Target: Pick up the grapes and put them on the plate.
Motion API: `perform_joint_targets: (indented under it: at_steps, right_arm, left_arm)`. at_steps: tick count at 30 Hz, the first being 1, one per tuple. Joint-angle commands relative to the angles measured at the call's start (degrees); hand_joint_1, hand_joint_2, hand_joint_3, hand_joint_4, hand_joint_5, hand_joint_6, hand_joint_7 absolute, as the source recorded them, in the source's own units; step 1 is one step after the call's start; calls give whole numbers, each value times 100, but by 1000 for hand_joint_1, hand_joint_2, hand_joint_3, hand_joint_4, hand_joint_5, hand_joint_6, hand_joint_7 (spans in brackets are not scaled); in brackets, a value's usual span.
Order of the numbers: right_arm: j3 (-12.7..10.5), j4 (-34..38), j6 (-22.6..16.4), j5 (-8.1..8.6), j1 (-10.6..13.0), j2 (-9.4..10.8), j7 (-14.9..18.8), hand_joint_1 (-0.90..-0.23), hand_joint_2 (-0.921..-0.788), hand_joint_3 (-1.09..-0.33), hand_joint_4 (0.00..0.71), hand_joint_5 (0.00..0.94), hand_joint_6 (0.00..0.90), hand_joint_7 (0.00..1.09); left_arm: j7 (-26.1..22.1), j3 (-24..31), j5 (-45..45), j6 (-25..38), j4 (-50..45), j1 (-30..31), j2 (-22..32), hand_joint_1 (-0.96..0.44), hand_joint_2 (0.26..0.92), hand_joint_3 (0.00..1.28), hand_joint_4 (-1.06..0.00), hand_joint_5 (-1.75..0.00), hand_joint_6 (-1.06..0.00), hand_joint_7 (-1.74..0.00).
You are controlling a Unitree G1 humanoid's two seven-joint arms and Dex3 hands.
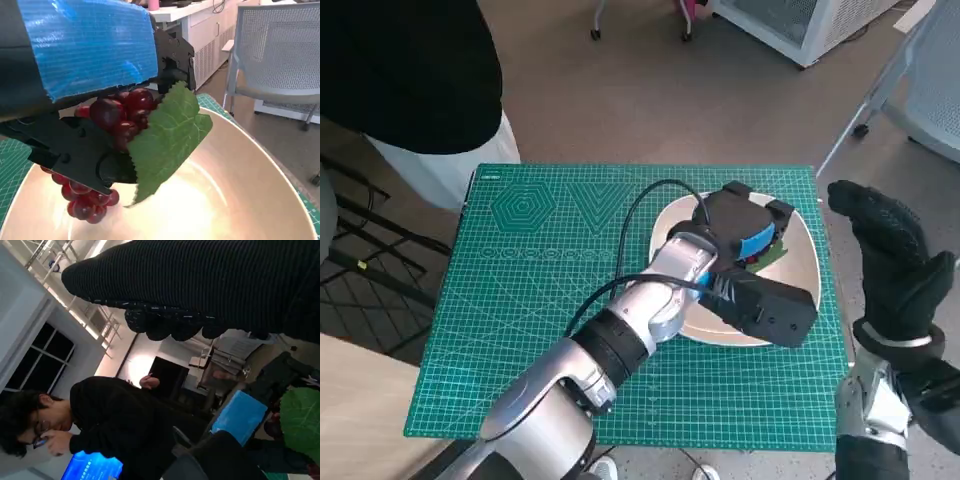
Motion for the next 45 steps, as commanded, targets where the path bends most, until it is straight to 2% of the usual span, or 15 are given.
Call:
perform_joint_targets:
  at_steps: [1,3,5,8,12,17,22,26,30,33,39,43,45]
  right_arm:
    - [26,47,2,-97,85,-19,-67,-572,-921,-675,189,0,-1,353]
    - [26,55,5,-100,80,-24,-67,-567,-921,-677,188,0,-1,353]
    - [24,62,13,-98,74,-28,-62,-565,-921,-678,187,0,-1,353]
    - [20,69,26,-94,62,-30,-56,-564,-921,-679,187,0,-1,353]
    - [27,70,39,-88,50,-21,-53,-567,-921,-679,186,0,-1,348]
    - [42,72,47,-88,38,-6,-53,-570,-921,-679,185,0,-1,342]
    - [62,30,85,-63,47,13,-52,-573,-921,-677,187,1,-1,341]
    - [71,7,117,-47,48,22,-61,-574,-921,-675,188,2,0,344]
    - [77,-17,128,-53,52,40,-80,-572,-921,-673,190,3,4,349]
    - [83,-17,124,-75,42,49,-103,-570,-921,-672,191,3,4,352]
    - [101,-13,119,-95,36,53,-136,-570,-921,-673,191,3,3,355]
    - [176,-1,144,-176,-10,124,-201,-573,-921,-674,195,4,6,358]
    - [205,-1,157,-194,-29,142,-212,-574,-921,-674,197,5,7,360]
  left_arm:
    - [-206,23,-113,-32,143,-221,-45,-3,886,228,-398,-988,-415,-313]
    - [-297,-30,-90,-6,177,-250,-39,-305,901,112,-321,-500,-397,-173]
    - [-362,-71,-73,21,179,-263,-25,-509,911,73,-208,-249,-344,-90]
    - [-407,-101,-67,43,180,-265,-7,-699,918,88,-101,-82,-255,-30]
    - [-395,-146,-47,-15,151,-224,53,-815,920,206,-43,-18,-167,-9]
    - [-419,-102,-128,-157,28,-127,222,-866,921,387,-18,-3,-132,-2]
    - [-407,188,-403,-339,-252,40,514,-870,921,551,-8,-1,-120,0]
    - [-182,546,-684,-484,-644,312,788,-861,921,653,-7,0,-118,0]
    - [303,1037,-1069,-792,-1071,753,1007,-854,921,734,-4,-1,-116,0]
    - [660,1337,-1314,-1069,-1231,999,1081,-835,921,760,-16,-7,-122,-4]
    - [901,1522,-1472,-1266,-1315,1150,1098,-814,921,766,-38,-15,-131,-8]
    - [1405,2574,-2614,-2236,-1673,1805,996,-766,921,741,-134,-31,-146,-37]
    - [1199,2970,-3238,-2691,-1774,2038,978,-739,921,678,-210,-38,-180,-57]
